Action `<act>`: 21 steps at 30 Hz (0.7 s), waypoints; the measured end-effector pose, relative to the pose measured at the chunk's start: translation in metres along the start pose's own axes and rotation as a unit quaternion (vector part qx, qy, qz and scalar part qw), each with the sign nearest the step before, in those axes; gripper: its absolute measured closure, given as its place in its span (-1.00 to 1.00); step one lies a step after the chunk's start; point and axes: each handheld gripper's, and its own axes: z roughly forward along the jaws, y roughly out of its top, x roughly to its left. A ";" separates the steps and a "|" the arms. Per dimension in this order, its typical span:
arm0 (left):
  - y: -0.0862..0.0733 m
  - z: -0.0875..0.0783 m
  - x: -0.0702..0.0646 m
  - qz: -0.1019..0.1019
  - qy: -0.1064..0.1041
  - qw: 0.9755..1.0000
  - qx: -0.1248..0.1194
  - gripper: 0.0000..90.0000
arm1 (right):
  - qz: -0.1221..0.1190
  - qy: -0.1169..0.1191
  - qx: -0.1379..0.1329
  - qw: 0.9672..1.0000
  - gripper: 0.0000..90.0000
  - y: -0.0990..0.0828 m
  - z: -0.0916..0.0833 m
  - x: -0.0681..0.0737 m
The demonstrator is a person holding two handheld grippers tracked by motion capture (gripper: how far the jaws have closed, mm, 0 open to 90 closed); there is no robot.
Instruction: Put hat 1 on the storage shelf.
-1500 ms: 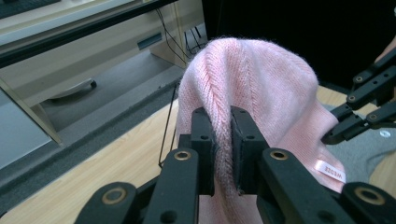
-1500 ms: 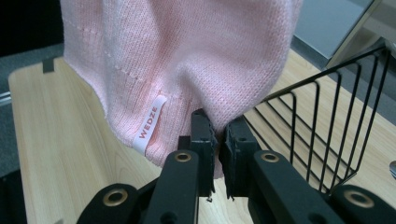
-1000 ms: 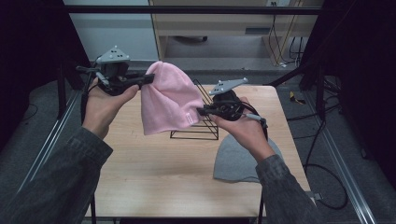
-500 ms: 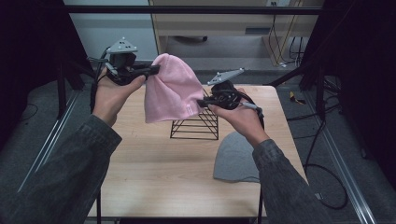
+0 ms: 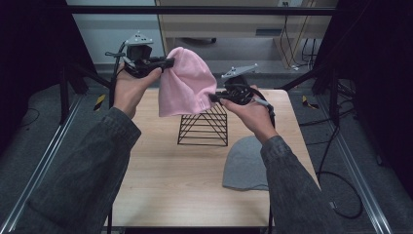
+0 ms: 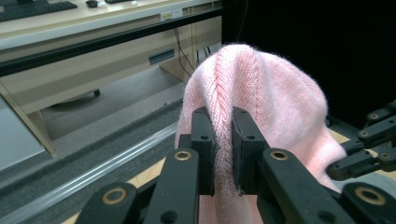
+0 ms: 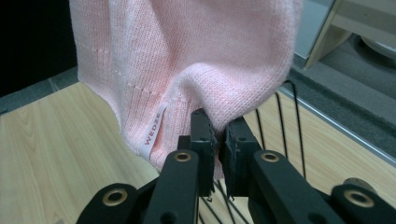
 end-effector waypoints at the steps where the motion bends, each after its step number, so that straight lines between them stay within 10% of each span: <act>1: 0.001 0.003 0.002 -0.003 -0.001 1.000 0.000 0.79 | 0.001 -0.002 -0.003 1.000 0.87 0.001 0.000 -0.003; 21: -0.006 0.050 -0.002 0.022 -0.011 1.000 0.008 0.78 | 0.014 -0.035 0.013 0.999 0.86 -0.021 0.009 -0.032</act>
